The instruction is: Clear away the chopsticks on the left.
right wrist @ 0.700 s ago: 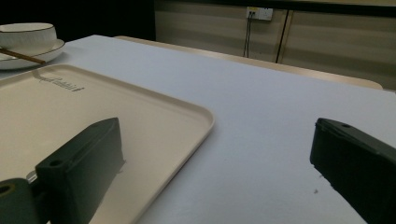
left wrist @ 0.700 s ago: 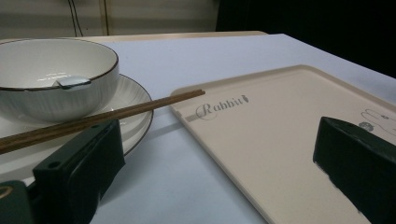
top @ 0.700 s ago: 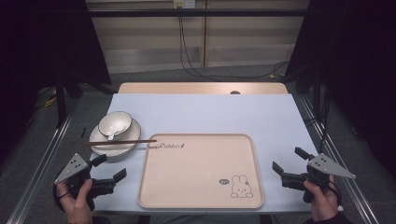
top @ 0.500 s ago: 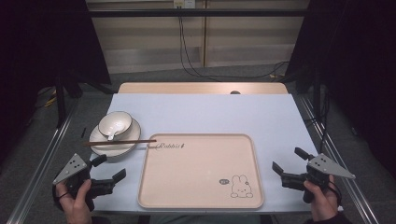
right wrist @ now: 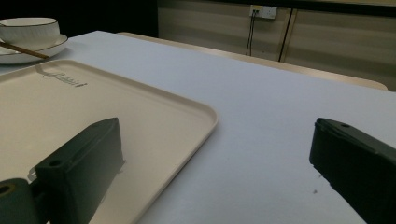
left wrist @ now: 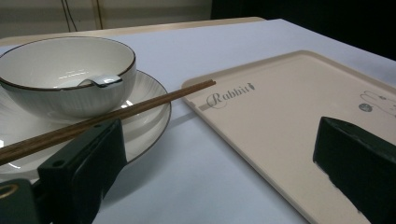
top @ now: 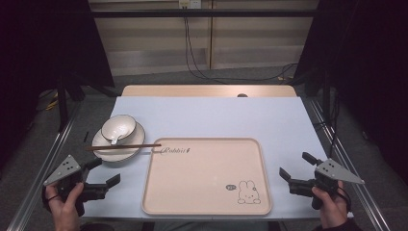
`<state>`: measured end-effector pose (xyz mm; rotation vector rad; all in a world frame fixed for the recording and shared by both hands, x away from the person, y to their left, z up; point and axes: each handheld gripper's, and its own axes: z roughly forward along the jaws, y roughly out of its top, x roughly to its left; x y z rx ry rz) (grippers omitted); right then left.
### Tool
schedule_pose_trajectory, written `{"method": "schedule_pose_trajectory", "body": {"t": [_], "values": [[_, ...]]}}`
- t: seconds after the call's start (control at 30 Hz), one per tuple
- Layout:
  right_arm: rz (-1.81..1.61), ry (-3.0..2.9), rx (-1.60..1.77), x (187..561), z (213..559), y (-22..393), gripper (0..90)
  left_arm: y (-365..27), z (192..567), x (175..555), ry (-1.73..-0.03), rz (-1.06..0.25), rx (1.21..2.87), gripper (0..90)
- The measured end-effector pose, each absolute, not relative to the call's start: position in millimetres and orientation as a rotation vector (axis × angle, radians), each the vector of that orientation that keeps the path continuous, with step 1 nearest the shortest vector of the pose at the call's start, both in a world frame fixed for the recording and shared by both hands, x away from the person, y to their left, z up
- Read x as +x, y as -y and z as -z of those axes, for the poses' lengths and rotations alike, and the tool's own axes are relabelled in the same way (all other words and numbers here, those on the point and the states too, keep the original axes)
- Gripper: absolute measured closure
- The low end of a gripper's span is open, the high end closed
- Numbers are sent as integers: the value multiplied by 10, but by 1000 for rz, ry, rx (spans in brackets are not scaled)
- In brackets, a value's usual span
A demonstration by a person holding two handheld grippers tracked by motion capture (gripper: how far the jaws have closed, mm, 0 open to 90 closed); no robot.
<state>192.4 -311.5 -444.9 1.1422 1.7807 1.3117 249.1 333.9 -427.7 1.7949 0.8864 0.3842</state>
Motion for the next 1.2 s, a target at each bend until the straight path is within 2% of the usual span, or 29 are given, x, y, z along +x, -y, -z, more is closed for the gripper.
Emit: {"method": "schedule_pose_trajectory", "body": {"t": [0.07, 0.53, 0.77, 1.07, 1.2], "values": [[-1309, -1782, 1138, 1923, 4449, 3112, 25, -3370, 4258, 2534, -863, -405, 1813, 32], [-1298, -1783, 1128, 1921, 4448, 3093, 36, -3590, 4307, 3054, -800, -322, 1966, 40], [-1300, -1778, 1136, 1917, 4450, 3093, 36, -3681, 4335, 3327, -783, -359, 2037, 76], [-1295, -1772, 1140, 1917, 4455, 3095, 36, -3839, 4443, 3576, -738, -311, 2090, 368], [-1300, -1779, 1145, 1914, 4456, 3097, 36, -3856, 4448, 3639, -691, -332, 2141, 521]]}}
